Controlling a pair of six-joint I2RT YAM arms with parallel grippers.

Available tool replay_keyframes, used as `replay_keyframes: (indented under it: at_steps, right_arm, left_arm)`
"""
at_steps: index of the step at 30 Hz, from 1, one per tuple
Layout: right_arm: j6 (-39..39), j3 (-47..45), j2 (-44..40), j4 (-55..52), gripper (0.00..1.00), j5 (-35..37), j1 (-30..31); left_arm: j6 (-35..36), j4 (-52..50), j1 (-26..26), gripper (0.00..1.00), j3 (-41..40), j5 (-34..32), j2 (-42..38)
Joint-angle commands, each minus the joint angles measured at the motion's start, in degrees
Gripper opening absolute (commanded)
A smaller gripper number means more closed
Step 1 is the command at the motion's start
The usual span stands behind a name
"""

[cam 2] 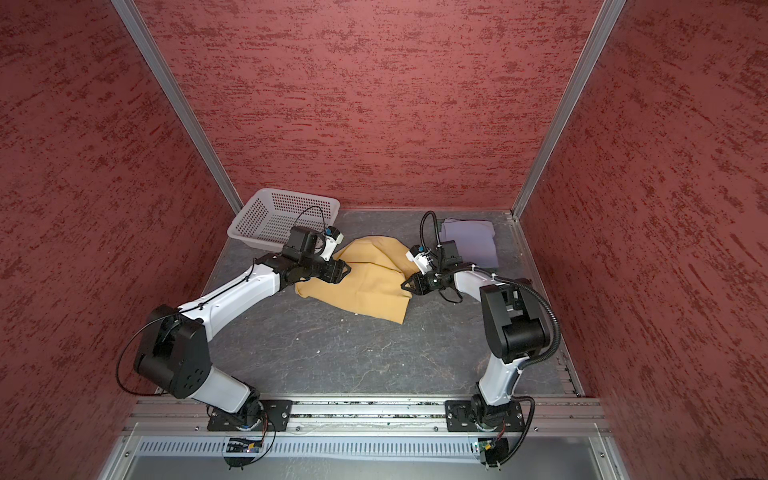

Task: Fold and stack skirts
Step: Flatten out the skirt at the center of the table.

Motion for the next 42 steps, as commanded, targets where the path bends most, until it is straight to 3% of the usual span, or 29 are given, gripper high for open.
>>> replay_keyframes:
  at_steps: [1,5,8,11,15,21,26,31,35,42]
  right_arm:
    - [-1.5,1.3,-2.0,-0.9,0.06,-0.9,0.1]
    - [-2.2,2.1,-5.2,-2.0,0.0,6.1,0.1]
    - [-5.3,2.8,-9.2,-1.1,0.0,16.4,0.2]
    - [-12.5,1.5,-14.2,2.8,0.0,24.2,0.4]
    - [-24.0,-0.8,-21.4,7.8,0.0,27.2,0.5]
    - [-50.3,-8.8,-31.6,11.6,0.0,16.3,0.5]
    - [-62.2,-11.5,-35.3,3.9,0.0,8.2,0.5]
    - [-64.9,-14.2,-36.6,2.1,0.0,6.3,0.5]
    - [-65.2,-15.0,-37.3,1.9,0.0,6.5,0.5]
    - [-64.5,-14.6,-37.1,0.8,0.0,7.1,0.5]
  left_arm:
    - [0.3,-0.4,-0.2,0.7,0.0,-1.0,-0.2]
    - [1.2,-0.7,-0.2,0.7,0.4,-1.6,-0.6]
    - [2.4,-1.0,-0.2,0.7,1.4,-2.4,-0.8]
    - [4.4,-0.8,-0.6,0.71,2.4,-3.7,-1.0]
    - [7.8,1.5,-1.5,0.71,3.2,-5.3,-1.5]
    - [14.6,4.7,-3.9,0.72,3.9,-6.6,-1.8]
    - [23.0,6.6,-6.7,0.81,4.5,-6.2,-1.4]
    - [33.0,7.0,-7.9,1.0,5.0,-1.0,0.0]
    - [39.8,6.1,-8.0,0.99,8.0,1.2,4.0]
    - [45.0,2.9,-9.1,0.99,18.5,0.3,15.7]
